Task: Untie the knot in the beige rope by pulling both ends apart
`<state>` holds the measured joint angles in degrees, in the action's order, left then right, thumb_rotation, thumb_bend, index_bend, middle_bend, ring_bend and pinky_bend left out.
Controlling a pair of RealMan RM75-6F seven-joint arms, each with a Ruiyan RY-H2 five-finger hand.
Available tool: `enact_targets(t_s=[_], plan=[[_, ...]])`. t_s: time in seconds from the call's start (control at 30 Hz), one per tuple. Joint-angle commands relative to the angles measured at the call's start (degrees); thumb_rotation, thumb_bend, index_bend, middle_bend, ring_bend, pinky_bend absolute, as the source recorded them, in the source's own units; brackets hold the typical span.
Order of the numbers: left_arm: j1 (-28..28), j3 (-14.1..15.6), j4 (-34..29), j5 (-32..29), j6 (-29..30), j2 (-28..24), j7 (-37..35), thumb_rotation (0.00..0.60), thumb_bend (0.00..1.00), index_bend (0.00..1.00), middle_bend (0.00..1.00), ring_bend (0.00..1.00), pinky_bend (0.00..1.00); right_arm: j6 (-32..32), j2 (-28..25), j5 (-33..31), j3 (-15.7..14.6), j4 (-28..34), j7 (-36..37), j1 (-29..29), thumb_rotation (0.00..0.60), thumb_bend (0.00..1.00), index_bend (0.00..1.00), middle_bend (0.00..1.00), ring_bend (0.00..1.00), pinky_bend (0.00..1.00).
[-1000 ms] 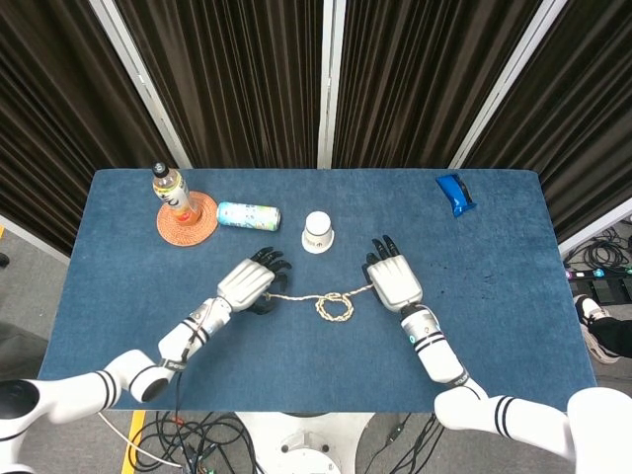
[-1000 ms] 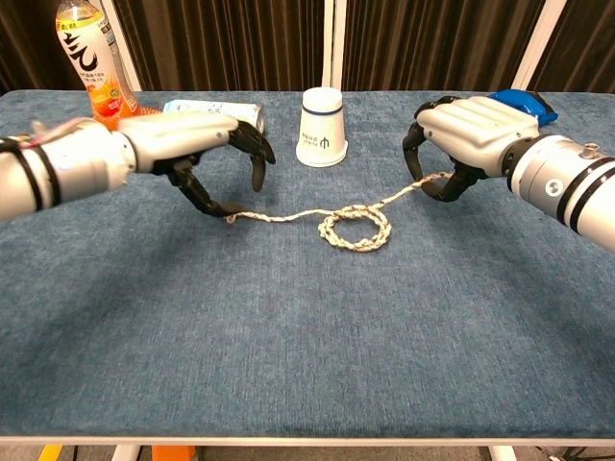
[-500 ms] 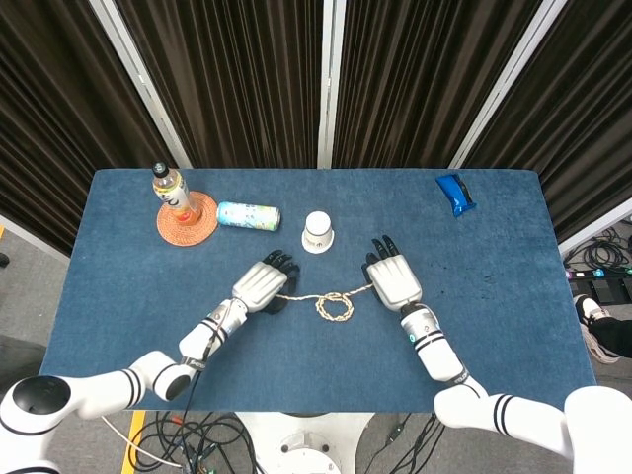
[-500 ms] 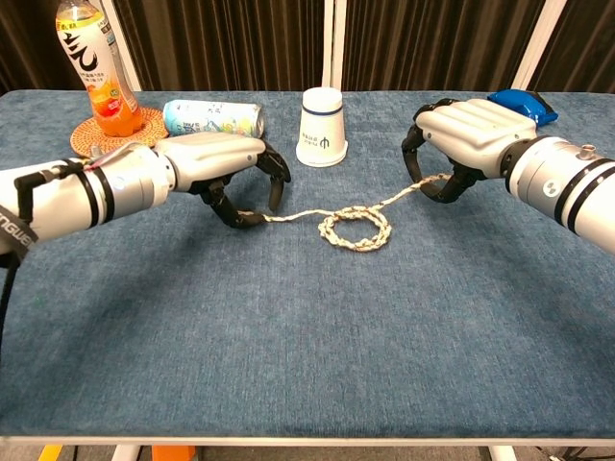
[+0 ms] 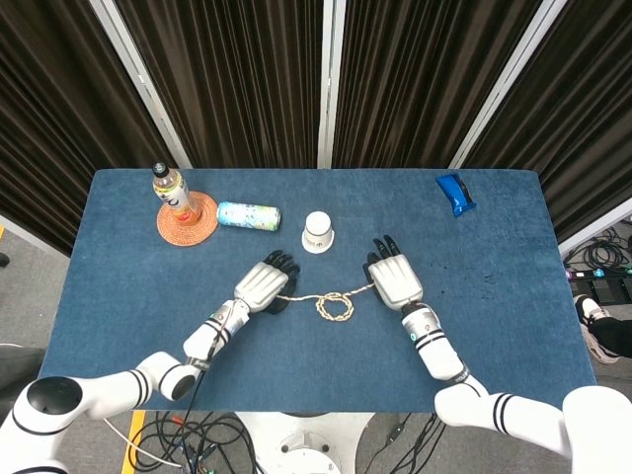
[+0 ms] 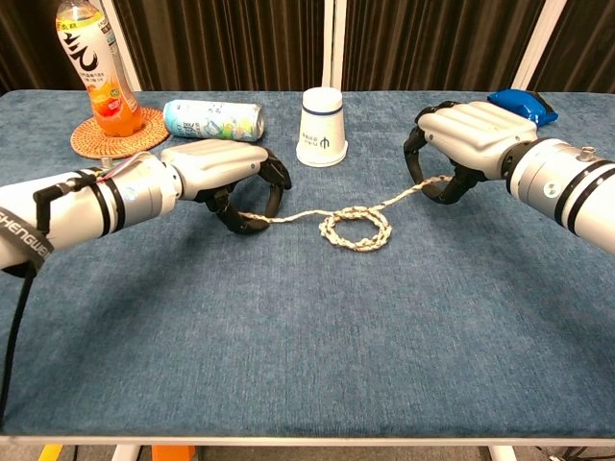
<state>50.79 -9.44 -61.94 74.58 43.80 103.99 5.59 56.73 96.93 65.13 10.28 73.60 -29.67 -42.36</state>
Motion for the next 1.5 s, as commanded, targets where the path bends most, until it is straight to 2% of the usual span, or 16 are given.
enact_targets(t_s=[0.03,0.3,0.63,0.8,1.1,1.37,1.5], plan=[[0.1,0.1,0.5,0.0,0.0,0.3,0.0,0.600,0.34,0.54,0.18,0.08,0.03,0.0,0.0,0.0,0.0,-0.1,0.1,0.0,0.600,0.41,0.63,0.32,0.06,0.02],[0.5,0.5,2.5,-0.1,0.0,1.4,0.5,0.600,0.34,0.53,0.18,0.08,0.03,-0.1,0.0,0.0,-0.2,-0.3,0.5,0.1,0.600,0.41,0.63,0.32,0.06,0.02],[-0.7,0.8,2.5,0.3,2.3,1.0,-0.3,0.600,0.36,0.62,0.22,0.08,0.03,1.4,-1.7,0.1,-0.2,0.7,1.7,1.4,0.600,0.41,0.63,0.32,0.06,0.02],[-3.2,2.1,-0.1,1.7,5.6,-2.2,-1.5,0.600,0.36,0.62,0.22,0.08,0.03,3.5,-5.3,0.3,-0.4,4.0,3.7,3.7,0.600,0.41,0.63,0.32,0.06,0.02],[-10.5,5.7,-5.9,4.1,13.4,-10.8,-4.6,0.600,0.36,0.62,0.22,0.08,0.03,9.0,-14.5,1.1,-1.3,11.7,9.5,10.4,0.600,0.43,0.63,0.32,0.06,0.02],[-15.1,7.3,-7.1,5.9,18.6,-15.0,-6.4,0.600,0.36,0.62,0.22,0.08,0.03,12.0,-18.9,1.1,-2.7,12.6,13.6,15.4,0.600,0.43,0.63,0.32,0.06,0.02],[-15.9,7.8,-6.3,6.6,19.0,-15.6,-6.9,0.600,0.36,0.62,0.22,0.08,0.03,11.9,-19.5,0.6,-2.6,11.6,16.0,16.7,0.600,0.43,0.63,0.32,0.06,0.02]])
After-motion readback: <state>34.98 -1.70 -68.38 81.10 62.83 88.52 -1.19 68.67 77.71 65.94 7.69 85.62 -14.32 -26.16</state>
